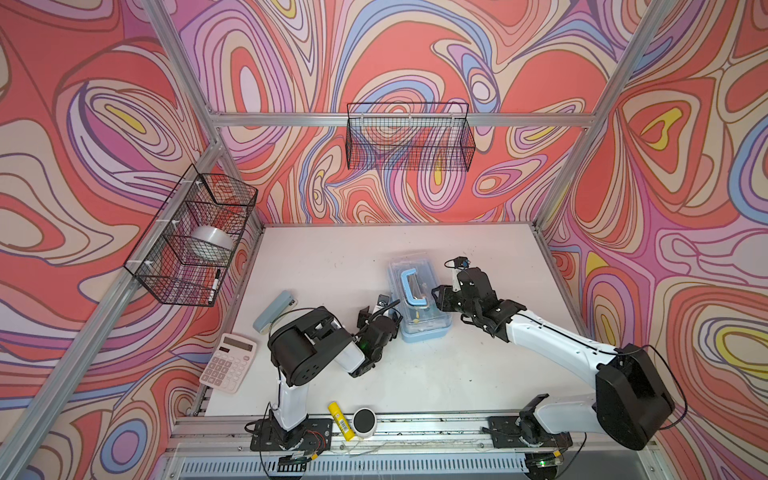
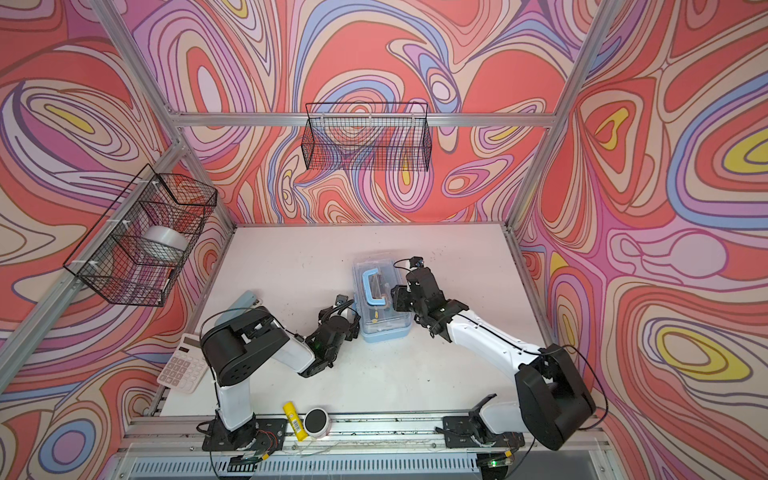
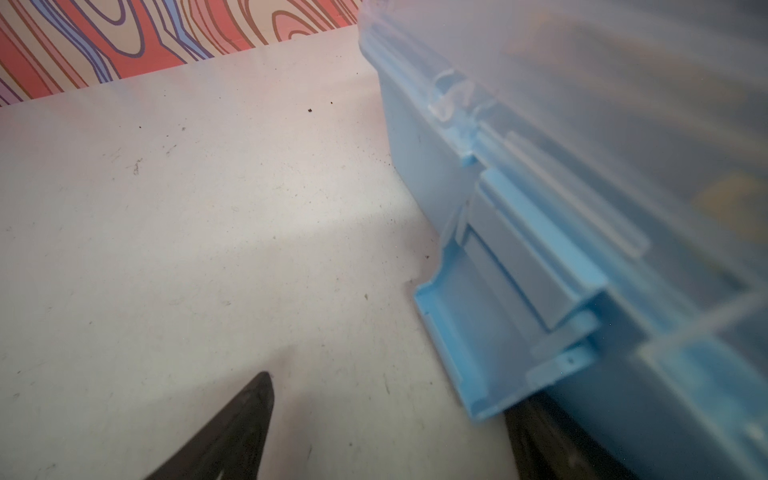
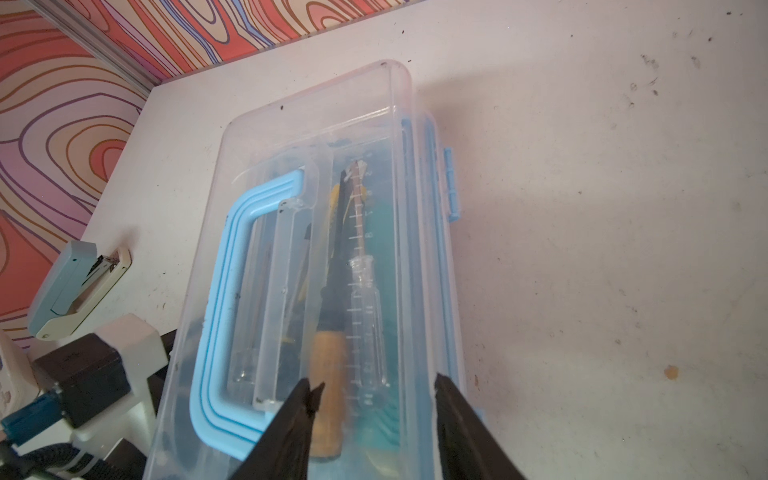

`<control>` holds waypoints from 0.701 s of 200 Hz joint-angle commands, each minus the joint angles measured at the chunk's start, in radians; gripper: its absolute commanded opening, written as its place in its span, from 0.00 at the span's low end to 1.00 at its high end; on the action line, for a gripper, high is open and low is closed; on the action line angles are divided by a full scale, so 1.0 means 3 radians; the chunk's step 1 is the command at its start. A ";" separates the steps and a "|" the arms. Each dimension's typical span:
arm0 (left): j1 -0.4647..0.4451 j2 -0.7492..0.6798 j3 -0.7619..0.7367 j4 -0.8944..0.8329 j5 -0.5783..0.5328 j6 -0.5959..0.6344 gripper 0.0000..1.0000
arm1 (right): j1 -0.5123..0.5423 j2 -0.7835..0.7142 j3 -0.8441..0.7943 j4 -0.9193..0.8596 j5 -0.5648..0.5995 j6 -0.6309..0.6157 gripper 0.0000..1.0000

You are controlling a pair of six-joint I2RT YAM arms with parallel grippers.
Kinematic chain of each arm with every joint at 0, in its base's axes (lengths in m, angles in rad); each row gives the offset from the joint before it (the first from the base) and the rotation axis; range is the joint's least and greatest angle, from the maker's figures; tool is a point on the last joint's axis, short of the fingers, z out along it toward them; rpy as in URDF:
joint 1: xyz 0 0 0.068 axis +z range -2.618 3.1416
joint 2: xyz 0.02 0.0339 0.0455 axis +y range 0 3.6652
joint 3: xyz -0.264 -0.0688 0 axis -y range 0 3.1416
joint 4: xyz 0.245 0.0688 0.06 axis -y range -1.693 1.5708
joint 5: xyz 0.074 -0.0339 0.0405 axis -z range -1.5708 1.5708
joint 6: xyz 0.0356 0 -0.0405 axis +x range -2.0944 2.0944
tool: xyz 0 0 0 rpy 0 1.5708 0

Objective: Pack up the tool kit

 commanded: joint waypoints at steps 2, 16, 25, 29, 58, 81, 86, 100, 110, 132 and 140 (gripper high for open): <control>0.0032 -0.0102 0.0057 0.0090 -0.0122 0.0064 0.87 | 0.0031 0.0038 -0.0041 0.0008 -0.0144 0.0014 0.49; 0.0048 -0.0134 0.0022 0.0100 -0.0116 0.0066 0.87 | 0.0036 0.0029 -0.0042 0.0009 -0.0153 0.0016 0.49; 0.0057 -0.0147 0.0001 0.0100 -0.0141 0.0080 0.87 | 0.0035 0.0021 -0.0049 0.0008 -0.0154 0.0024 0.49; 0.0057 -0.0151 -0.0010 0.0102 -0.0160 0.0084 0.87 | 0.0035 0.0018 -0.0053 0.0013 -0.0155 0.0023 0.49; 0.0118 -0.0222 -0.0183 0.0159 -0.0210 0.0100 0.88 | 0.0034 0.0023 -0.0063 0.0018 -0.0156 0.0035 0.48; 0.0150 -0.0224 -0.0212 0.0183 -0.0216 0.0107 0.88 | 0.0038 0.0043 -0.0063 0.0034 -0.0164 0.0039 0.49; 0.0154 -0.0217 -0.0216 0.0207 -0.0212 0.0105 0.88 | 0.0031 0.0054 -0.0062 0.0035 -0.0171 0.0040 0.48; 0.0170 -0.0214 -0.0233 0.0244 -0.0153 0.0052 0.88 | 0.0032 0.0083 -0.0045 0.0038 -0.0198 0.0045 0.48; 0.0184 -0.0223 -0.0230 0.0243 -0.0104 -0.0005 0.88 | 0.0035 0.0101 -0.0039 0.0039 -0.0210 0.0045 0.48; 0.0210 -0.0241 -0.0223 0.0265 0.0000 -0.0094 0.88 | 0.0032 0.0127 -0.0015 0.0036 -0.0213 0.0040 0.48; 0.0230 -0.0268 -0.0222 0.0246 0.0054 -0.0130 0.88 | 0.0031 0.0132 -0.0006 0.0040 -0.0224 0.0037 0.48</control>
